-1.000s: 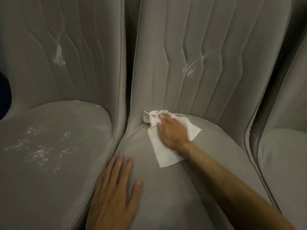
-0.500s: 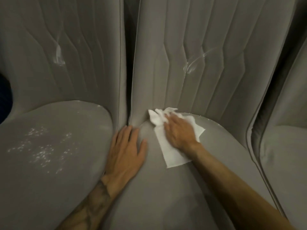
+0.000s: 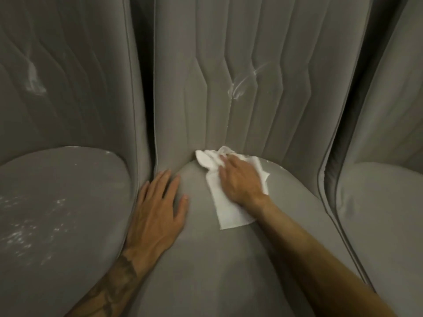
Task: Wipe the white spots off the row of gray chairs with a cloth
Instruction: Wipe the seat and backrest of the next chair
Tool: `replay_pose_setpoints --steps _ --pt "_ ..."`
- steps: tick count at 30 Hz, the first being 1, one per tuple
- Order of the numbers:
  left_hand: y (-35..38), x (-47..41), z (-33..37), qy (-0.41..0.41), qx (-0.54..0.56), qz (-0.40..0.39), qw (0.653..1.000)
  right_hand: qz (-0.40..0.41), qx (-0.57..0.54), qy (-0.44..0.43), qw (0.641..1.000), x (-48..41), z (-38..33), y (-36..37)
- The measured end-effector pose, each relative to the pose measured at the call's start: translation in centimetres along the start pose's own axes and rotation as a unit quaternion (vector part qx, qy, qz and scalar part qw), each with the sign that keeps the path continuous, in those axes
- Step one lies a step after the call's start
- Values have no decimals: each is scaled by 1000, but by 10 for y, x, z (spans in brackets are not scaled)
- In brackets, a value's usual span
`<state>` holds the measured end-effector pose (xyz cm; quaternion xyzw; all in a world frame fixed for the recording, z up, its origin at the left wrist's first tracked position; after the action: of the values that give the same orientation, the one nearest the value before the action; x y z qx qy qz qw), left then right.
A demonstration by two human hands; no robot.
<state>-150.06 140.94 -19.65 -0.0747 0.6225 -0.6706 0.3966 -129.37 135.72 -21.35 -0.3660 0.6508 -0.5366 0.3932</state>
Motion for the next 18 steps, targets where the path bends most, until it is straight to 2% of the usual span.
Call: replay_pose_setpoints --steps 3,5,6,10,13,15,18 --pt "1 -1 1 -7 1 -17 1000 -3 22 97 995 19 61 -8" --pt "-1 -1 2 -11 3 -17 1000 -4 29 139 990 16 50 -4" --pt "-1 -1 2 -13 6 -17 1000 -15 15 138 990 9 30 1" --pt "1 0 0 -17 18 -21 999 -27 -29 32 999 -16 -44 14" --pt "2 0 -1 -4 12 -12 1000 -17 16 21 1000 -6 -5 -7" --pt "4 1 -3 0 14 -11 1000 6 52 68 996 19 43 -22" --pt "5 1 -4 -3 14 -15 1000 10 13 156 988 59 94 -26"
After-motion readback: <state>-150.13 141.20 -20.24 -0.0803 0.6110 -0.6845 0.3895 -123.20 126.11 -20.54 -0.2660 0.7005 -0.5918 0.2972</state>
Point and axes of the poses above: each hand's wrist, its own x-axis away from the middle knuckle, its own y-axis out of the palm, z = x × y, the point moved 10 cm from there along -x, towards the middle knuckle, and after that the axes turned 2 degrees about -x, right-handed, at the moved point
